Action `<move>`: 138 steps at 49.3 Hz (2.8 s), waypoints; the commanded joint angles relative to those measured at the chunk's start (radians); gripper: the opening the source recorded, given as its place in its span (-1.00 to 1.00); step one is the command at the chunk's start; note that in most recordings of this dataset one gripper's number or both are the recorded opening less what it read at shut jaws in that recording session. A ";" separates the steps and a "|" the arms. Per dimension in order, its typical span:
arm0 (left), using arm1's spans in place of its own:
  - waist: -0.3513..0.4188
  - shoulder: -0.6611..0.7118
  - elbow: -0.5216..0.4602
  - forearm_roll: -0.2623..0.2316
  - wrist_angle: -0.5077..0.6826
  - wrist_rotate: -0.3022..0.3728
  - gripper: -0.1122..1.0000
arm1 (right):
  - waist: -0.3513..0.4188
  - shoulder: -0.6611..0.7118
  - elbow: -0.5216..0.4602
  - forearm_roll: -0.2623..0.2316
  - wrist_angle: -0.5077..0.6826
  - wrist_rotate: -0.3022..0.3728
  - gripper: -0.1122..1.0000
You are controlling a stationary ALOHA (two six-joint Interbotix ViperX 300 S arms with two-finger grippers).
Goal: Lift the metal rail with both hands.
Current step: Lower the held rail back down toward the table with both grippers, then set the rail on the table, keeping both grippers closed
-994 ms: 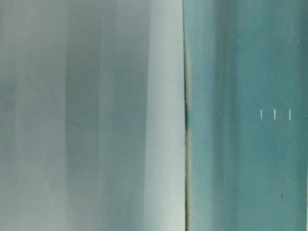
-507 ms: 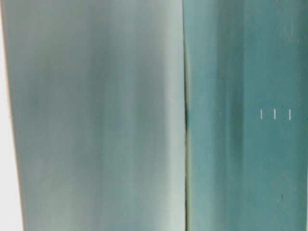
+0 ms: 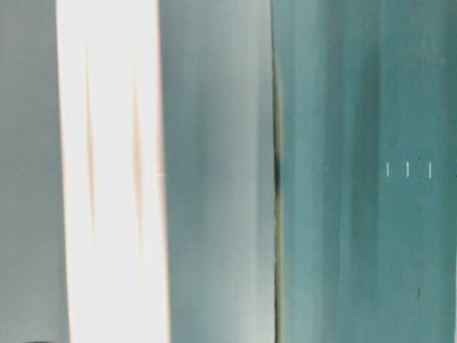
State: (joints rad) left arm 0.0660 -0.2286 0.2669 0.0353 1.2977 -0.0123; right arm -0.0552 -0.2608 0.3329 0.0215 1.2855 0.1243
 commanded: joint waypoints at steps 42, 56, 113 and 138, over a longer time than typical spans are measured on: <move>-0.020 0.067 0.307 -0.003 -0.416 -0.048 -0.30 | 0.037 0.106 0.324 0.002 -0.474 0.012 -0.12; -0.054 0.133 0.347 -0.003 -0.525 -0.055 -0.30 | 0.044 0.160 0.385 0.002 -0.589 0.009 -0.11; -0.083 0.236 0.368 -0.003 -0.640 -0.077 -0.30 | 0.091 0.259 0.394 0.002 -0.669 0.008 -0.12; -0.083 0.242 0.382 -0.003 -0.676 -0.081 -0.30 | 0.091 0.281 0.396 -0.002 -0.676 0.006 -0.12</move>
State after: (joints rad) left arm -0.0184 0.0184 0.6611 0.0337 0.6489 -0.0828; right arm 0.0337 0.0138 0.7363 0.0215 0.6182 0.1304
